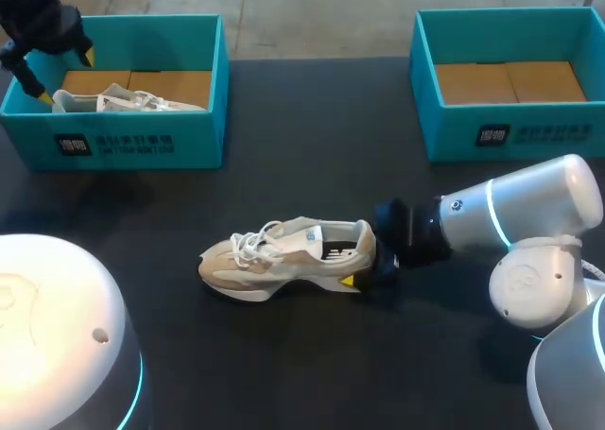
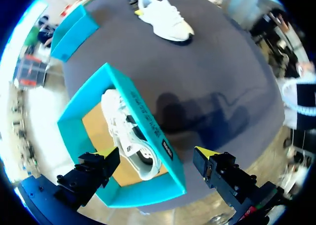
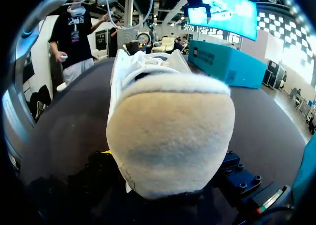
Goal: Take the shoe out of the shoebox, open the shoe tongue, remove and reinsert the insole, then place the shoe into the shoebox
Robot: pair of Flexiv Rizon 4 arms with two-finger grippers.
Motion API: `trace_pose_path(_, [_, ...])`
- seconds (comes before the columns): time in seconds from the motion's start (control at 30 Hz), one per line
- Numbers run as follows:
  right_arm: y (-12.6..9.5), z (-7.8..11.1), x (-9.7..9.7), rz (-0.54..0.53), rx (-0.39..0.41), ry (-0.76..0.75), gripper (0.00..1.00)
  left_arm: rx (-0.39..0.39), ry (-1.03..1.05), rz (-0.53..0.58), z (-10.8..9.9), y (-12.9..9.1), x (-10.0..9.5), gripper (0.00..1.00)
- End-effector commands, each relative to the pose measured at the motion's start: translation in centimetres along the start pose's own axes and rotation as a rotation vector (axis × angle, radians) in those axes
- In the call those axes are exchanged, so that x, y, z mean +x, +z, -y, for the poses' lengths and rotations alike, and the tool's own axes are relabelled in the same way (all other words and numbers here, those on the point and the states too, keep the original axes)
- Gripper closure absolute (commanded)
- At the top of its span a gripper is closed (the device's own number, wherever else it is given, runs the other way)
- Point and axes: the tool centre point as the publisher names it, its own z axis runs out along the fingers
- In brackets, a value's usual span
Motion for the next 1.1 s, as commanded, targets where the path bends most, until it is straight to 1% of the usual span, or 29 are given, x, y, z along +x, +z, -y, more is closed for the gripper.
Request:
trace_pose_path(0.03, [0.2, -0.1, 0.2, 0.004, 0.008, 0.001, 1.0, -0.048, -0.36, 0.055, 0.4, 0.1, 0.6, 0.0])
trace_pose_path(0.43, [0.2, -0.1, 0.2, 0.004, 0.008, 0.001, 1.0, -0.048, -0.36, 0.055, 0.4, 0.1, 0.6, 0.0])
trace_pose_path(0.47, [0.2, -0.1, 0.2, 0.004, 0.008, 0.001, 1.0, -0.07, -0.377, 0.06, 0.8, 0.3, 0.6, 0.0])
trace_pose_path(0.5, [0.2, -0.1, 0.2, 0.004, 0.008, 0.001, 1.0, -0.067, -0.394, 0.057, 1.3, 0.3, 0.8, 0.0])
trace_pose_path(0.57, [0.2, -0.1, 0.2, 0.004, 0.008, 0.001, 1.0, -0.041, -0.479, 0.043, 2.1, 0.1, 1.0, 0.0])
trace_pose_path(0.7, [0.2, -0.1, 0.2, 0.004, 0.008, 0.001, 1.0, -0.043, -0.607, 0.048, 3.1, -0.1, 1.4, 0.0])
trace_pose_path(0.8, [0.2, -0.1, 0.2, 0.004, 0.008, 0.001, 1.0, -0.054, -0.718, 0.058, 3.7, -0.4, 1.5, 0.0])
trace_pose_path(0.83, [0.2, -0.1, 0.2, 0.004, 0.008, 0.001, 1.0, -0.072, -0.756, 0.069, 4.0, -0.4, 1.6, 0.0])
trace_pose_path(0.87, [0.2, -0.1, 0.2, 0.004, 0.008, 0.001, 1.0, -0.078, -0.78, 0.052, 4.1, -0.4, 1.6, 0.0])
trace_pose_path(0.97, [0.2, -0.1, 0.2, 0.004, 0.008, 0.001, 1.0, -0.104, -0.893, 0.048, 5.1, -0.6, 1.9, 0.0])
trace_pose_path(1.07, [0.2, -0.1, 0.2, 0.004, 0.008, 0.001, 1.0, -0.086, -0.993, 0.058, 5.5, -0.7, 1.8, 0.0])
trace_pose_path(1.1, [0.2, -0.1, 0.2, 0.004, 0.008, 0.001, 1.0, -0.104, -1.037, 0.086, 5.7, -0.8, 1.8, 0.0])
